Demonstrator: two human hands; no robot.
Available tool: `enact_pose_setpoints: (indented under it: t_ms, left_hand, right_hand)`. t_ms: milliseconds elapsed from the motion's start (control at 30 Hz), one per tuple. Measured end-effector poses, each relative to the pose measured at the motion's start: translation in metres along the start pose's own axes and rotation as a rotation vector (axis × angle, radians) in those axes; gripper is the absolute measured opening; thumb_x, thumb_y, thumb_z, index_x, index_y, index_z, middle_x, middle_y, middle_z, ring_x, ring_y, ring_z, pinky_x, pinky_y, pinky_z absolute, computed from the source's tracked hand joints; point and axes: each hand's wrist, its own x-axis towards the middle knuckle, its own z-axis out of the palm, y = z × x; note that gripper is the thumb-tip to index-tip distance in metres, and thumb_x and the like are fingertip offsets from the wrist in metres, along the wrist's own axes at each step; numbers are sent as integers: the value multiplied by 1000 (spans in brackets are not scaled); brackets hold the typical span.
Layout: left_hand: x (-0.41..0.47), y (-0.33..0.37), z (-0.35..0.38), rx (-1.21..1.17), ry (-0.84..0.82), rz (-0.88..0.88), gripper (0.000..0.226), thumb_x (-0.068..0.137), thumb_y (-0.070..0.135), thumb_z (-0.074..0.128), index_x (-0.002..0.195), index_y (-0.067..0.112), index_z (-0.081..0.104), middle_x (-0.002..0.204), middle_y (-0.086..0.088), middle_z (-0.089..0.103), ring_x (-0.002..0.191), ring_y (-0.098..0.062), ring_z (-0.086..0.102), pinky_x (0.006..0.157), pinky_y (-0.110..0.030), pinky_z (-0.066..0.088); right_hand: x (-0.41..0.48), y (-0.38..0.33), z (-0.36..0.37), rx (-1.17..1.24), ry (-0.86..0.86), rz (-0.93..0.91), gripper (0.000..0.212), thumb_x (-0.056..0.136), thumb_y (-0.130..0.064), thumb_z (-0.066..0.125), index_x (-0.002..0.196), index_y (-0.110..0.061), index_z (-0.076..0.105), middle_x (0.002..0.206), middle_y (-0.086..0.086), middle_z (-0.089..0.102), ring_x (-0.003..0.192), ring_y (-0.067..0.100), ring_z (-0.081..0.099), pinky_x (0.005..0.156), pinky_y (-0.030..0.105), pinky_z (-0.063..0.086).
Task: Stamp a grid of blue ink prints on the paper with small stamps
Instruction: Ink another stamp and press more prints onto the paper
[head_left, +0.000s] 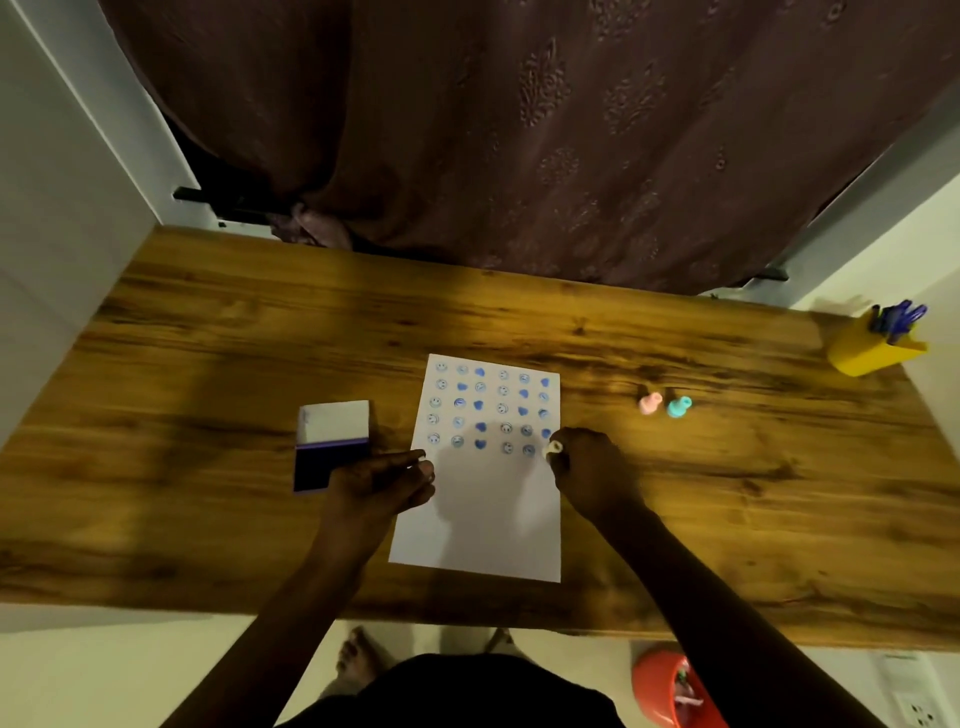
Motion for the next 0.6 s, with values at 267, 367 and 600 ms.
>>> enact_pose_setpoints:
  t_ms: [267,367,600]
  left_hand:
    - [8,-10,11,42,18,-46,25,88,8,76,113,6,75,112,-10,78,99,-27,78,79,-32,64]
    - [9,-13,16,23,9,-59,26,88,8,75,114,6,75,114,-11,77,100,-29,77,78,-31,64]
    - [10,-7,27,22,-50,-49,31,86,7,77,116,8,74,126,-8,72,106,-29,75,81,-36,65]
  right_hand:
    - [2,-5,0,-92,-63,5,40,102,-29,57,138,-11,56,137,10,61,125,26,59,103,35,50]
    - [3,-8,-1,-113,-70,11,41,101,-30,58,137,-11,56,137,9,62,123,25,61,102,34,50]
    - [1,-6,-4,-33,-45,13,43,97,-29,65,136,-12,58,138,9,62,123,28,62,99,36,53]
